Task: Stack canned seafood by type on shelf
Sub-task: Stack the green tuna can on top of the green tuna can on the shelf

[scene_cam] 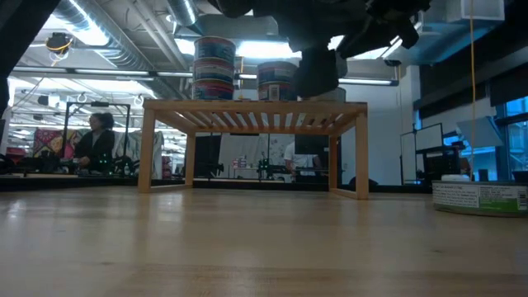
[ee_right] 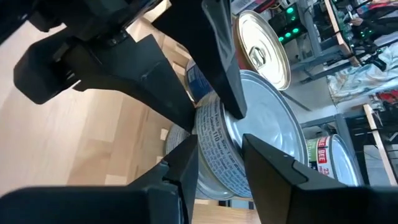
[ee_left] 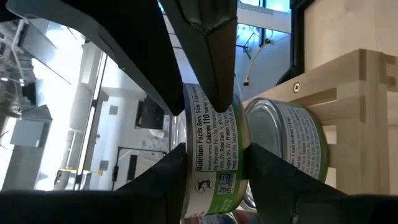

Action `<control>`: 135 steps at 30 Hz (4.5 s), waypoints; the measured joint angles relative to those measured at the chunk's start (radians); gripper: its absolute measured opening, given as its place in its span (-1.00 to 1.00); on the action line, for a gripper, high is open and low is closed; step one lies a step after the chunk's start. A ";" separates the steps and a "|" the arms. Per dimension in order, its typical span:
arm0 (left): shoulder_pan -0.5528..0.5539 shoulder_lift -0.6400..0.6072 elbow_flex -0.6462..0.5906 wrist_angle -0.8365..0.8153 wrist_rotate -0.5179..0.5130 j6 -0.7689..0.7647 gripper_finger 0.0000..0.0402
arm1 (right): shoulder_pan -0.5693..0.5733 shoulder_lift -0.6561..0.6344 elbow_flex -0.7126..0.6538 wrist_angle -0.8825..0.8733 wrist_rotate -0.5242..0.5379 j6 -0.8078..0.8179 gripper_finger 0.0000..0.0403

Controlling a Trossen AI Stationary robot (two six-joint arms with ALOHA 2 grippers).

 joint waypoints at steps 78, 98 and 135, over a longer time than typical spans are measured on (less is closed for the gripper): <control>-0.098 -0.004 0.002 -0.196 0.098 -0.126 0.12 | -0.025 0.045 0.010 -0.202 0.292 0.115 -0.37; -0.137 0.011 0.002 -0.221 0.771 -0.756 0.12 | 0.380 0.034 0.196 -0.782 -0.149 0.793 -0.37; -0.042 0.289 0.001 0.040 1.079 -0.830 0.12 | 0.792 0.045 -0.154 -0.457 -0.067 1.210 -0.37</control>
